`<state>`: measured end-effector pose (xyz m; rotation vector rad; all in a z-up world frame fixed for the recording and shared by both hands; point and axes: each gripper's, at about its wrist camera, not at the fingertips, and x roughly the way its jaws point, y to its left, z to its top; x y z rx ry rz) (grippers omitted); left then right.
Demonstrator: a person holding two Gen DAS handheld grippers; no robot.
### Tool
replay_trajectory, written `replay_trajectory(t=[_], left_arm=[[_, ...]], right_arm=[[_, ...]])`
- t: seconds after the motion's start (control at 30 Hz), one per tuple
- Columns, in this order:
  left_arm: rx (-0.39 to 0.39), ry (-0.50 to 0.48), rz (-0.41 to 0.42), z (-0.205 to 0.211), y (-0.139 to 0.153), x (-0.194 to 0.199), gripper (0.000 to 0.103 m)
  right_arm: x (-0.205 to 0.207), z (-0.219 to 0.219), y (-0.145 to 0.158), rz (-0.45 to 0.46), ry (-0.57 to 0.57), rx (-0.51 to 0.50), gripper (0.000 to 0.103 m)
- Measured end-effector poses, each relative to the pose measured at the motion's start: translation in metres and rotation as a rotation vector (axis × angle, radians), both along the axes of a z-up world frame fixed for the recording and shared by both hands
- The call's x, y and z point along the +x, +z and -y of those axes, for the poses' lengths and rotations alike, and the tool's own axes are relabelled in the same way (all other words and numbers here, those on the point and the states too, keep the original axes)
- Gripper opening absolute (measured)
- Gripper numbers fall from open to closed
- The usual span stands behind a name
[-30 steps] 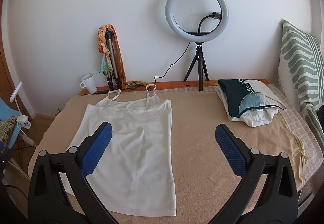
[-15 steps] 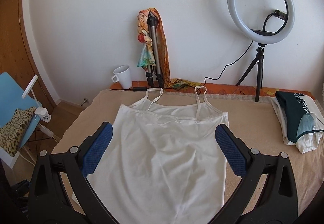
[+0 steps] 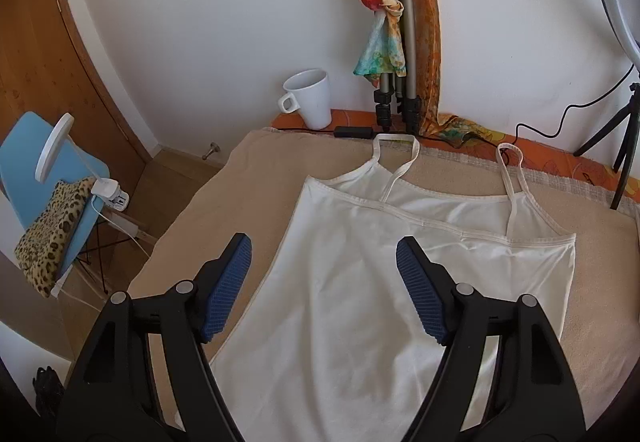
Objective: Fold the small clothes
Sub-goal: 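Move both tools to one side edge of the white camisole, then close both grippers on the camisole's side edge, one near the hem, one near the strap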
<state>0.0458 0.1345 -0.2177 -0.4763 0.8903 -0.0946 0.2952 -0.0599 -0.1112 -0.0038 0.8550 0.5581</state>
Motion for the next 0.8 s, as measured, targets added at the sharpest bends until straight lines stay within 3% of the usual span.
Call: replay_trajectory(t=[0.43, 0.57, 0.8], left_arm=[[-0.112, 0.011, 0.002, -0.005, -0.018, 0.009, 0.029], [-0.121, 0.013, 0.004, -0.008, -0.019, 0.012, 0.022], [-0.088, 0.020, 0.013, -0.012, -0.017, 0.013, 0.007]], right_arm=[[0.083, -0.081, -0.059, -0.204, 0.027, -0.072, 0.059], [0.099, -0.106, -0.077, -0.246, 0.049, -0.104, 0.056], [0.118, -0.142, -0.102, -0.265, 0.059, -0.245, 0.041]])
